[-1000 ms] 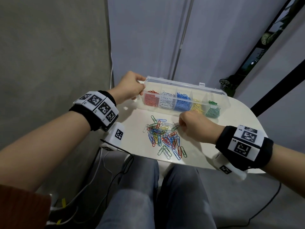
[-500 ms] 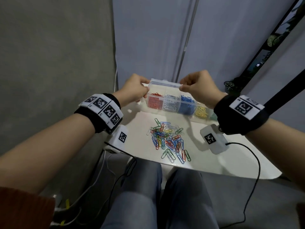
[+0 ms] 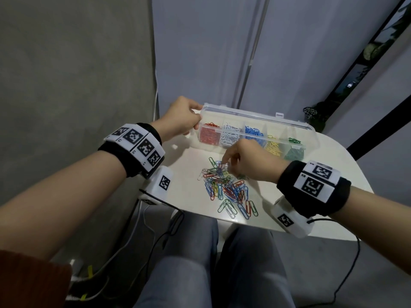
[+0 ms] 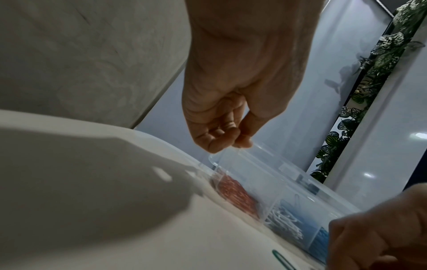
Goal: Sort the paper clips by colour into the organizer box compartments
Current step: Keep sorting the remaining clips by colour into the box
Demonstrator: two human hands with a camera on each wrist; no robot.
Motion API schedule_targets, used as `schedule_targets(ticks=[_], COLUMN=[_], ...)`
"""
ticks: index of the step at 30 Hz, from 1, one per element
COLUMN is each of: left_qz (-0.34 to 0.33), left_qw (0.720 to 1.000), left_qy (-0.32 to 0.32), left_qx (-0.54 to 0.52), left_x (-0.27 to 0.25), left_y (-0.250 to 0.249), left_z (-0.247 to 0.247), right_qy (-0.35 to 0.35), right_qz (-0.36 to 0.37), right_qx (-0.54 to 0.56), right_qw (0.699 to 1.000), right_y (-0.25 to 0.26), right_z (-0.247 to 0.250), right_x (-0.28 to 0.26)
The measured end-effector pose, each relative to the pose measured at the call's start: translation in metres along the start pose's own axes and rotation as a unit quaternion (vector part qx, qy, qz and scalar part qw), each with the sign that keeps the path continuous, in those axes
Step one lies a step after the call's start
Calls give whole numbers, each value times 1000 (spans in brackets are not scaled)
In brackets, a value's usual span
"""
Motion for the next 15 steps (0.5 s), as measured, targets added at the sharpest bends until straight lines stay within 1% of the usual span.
schedule_targets(ticks=[2, 6, 9, 15], left_qz=[0, 1, 0, -4], left_qw=[1000, 1000, 1000, 1000], left_qy=[1, 0, 1, 1], left_qx=[-3, -7, -4, -4], left_x=[0, 1, 2, 2], left_y=[1, 2, 2, 2], left_z=[-1, 0, 0, 0], right_qy=[2, 8, -2, 26], right_qz=[17, 65, 66, 69], right_qx=[11, -7, -4, -2], right_qw=[1000, 998, 998, 997], right_y=[2, 10, 8, 3], right_z=[0, -1, 2, -2], right_x=[0, -2, -2, -1])
Point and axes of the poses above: each hand's wrist, its own x-axis towards the middle knuckle, its own z-axis out of the back of the hand, y = z × x, the point moved 8 cm from there along x, towards the middle knuckle, and after that the axes turned 2 degrees about x, right-handed, at the moved point
